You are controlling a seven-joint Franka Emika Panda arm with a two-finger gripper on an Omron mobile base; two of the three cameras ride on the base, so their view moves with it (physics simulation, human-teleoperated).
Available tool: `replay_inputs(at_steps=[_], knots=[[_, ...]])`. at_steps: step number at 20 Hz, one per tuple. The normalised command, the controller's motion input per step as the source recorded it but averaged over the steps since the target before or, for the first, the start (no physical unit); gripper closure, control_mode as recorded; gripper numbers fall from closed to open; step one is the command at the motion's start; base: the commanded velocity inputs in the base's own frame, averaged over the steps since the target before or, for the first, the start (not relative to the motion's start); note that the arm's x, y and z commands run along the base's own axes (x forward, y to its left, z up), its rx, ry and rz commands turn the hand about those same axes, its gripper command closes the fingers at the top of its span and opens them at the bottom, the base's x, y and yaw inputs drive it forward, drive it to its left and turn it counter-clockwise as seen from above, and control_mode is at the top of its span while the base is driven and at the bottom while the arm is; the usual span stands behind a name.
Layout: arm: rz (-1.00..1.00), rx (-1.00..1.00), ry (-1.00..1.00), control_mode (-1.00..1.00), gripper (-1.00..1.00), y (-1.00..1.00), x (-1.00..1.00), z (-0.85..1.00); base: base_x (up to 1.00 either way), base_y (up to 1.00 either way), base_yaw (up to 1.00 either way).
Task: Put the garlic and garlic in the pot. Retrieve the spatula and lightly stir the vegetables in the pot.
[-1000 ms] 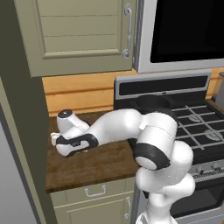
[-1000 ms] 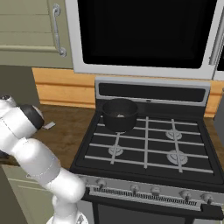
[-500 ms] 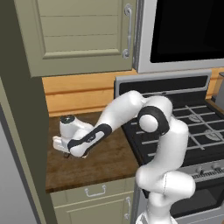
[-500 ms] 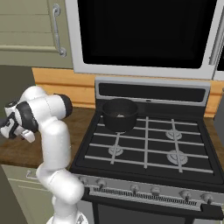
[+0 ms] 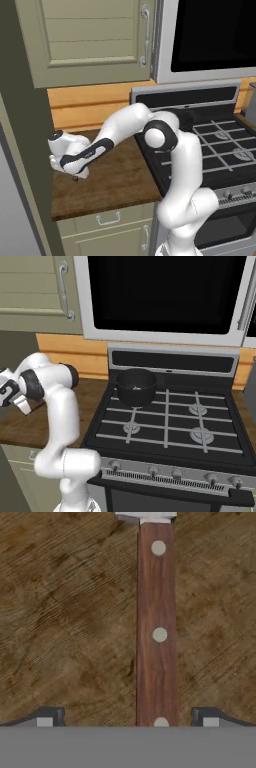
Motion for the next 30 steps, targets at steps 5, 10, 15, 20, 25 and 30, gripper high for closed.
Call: replay_inputs(at_steps=[5, 10, 15, 20, 25, 30], knots=[[-0.12, 0.00, 0.03, -1.00, 1.00, -0.18, -0.14, -0.30, 0.00, 0.00, 0.00], [-0.09, 0.00, 0.00, -1.00, 1.00, -0.75, -0.34, -0.58, 0.00, 0.00, 0.00], [-0.01, 0.07, -0.03, -1.00, 1.00, -0.61, 0.00, -0.43, 0.00, 0.00, 0.00], [-0.04, 0.11, -0.09, -1.00, 1.00, -0.34, -0.08, 0.52, 0.00, 0.00, 0.00], [-0.12, 0.24, -0.08, -1.00, 1.00, -0.19, -0.65, 1.00, 0.00, 0.00, 0.00], [-0.18, 0.41, -0.01, -1.00, 1.00, -0.60, -0.84, 1.00, 0.00, 0.00, 0.00]])
